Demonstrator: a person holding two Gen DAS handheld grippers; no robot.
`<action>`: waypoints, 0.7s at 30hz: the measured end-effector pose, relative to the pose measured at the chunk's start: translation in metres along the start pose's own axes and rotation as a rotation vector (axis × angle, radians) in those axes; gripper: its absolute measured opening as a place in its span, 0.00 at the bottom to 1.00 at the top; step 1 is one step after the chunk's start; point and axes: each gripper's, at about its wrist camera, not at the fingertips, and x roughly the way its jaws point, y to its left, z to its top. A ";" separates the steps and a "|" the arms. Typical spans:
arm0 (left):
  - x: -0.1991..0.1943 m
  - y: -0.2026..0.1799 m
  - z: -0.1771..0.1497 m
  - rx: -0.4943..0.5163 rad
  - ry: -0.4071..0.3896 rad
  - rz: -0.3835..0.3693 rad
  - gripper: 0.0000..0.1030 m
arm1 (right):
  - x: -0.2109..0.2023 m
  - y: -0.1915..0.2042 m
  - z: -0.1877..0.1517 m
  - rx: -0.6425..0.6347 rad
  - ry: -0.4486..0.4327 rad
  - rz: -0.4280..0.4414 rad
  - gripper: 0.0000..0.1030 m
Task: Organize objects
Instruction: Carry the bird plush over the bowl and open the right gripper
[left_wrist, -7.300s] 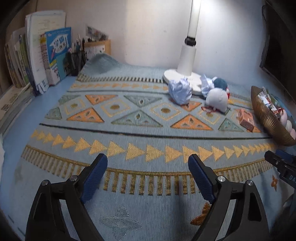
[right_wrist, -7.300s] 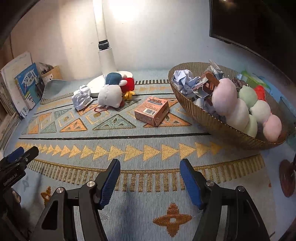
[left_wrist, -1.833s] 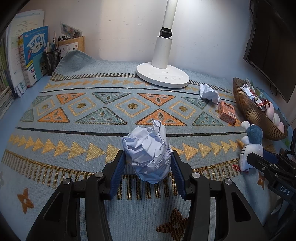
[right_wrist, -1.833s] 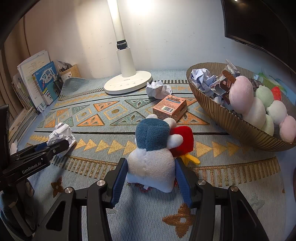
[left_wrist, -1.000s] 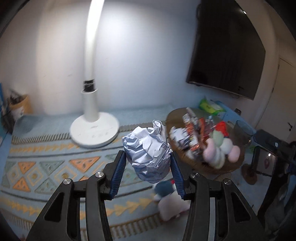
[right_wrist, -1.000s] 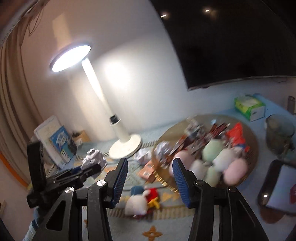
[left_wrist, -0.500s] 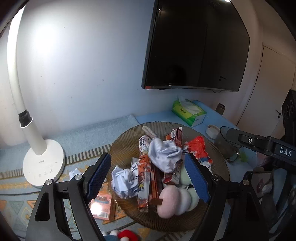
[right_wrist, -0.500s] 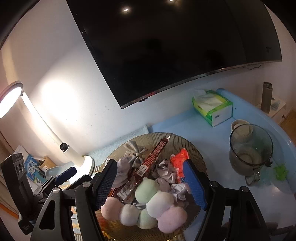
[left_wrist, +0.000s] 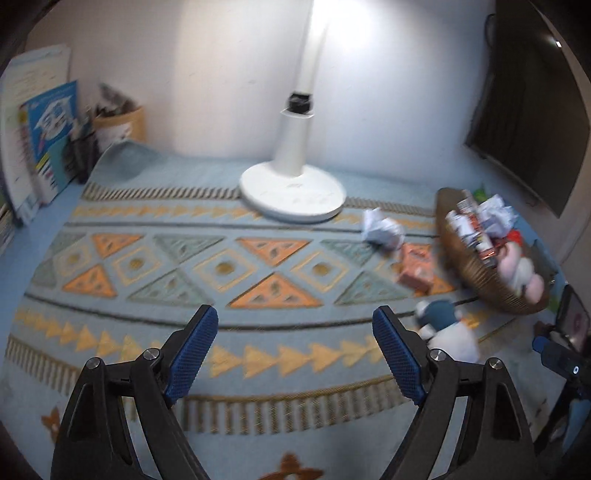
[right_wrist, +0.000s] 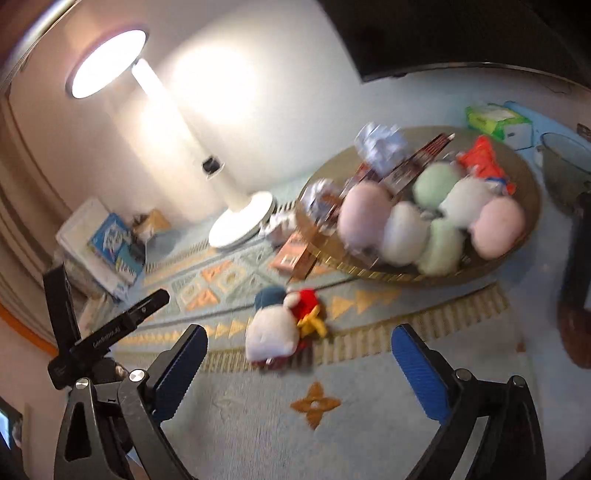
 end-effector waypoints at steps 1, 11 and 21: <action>0.004 0.011 -0.007 -0.019 0.011 0.025 0.82 | 0.016 0.011 -0.006 -0.031 0.031 -0.020 0.97; 0.003 0.031 -0.024 -0.103 -0.044 0.025 0.82 | 0.100 0.052 -0.012 -0.177 0.088 -0.278 0.67; -0.006 0.036 -0.026 -0.135 -0.091 0.011 0.83 | 0.078 0.053 -0.016 -0.185 0.032 -0.167 0.53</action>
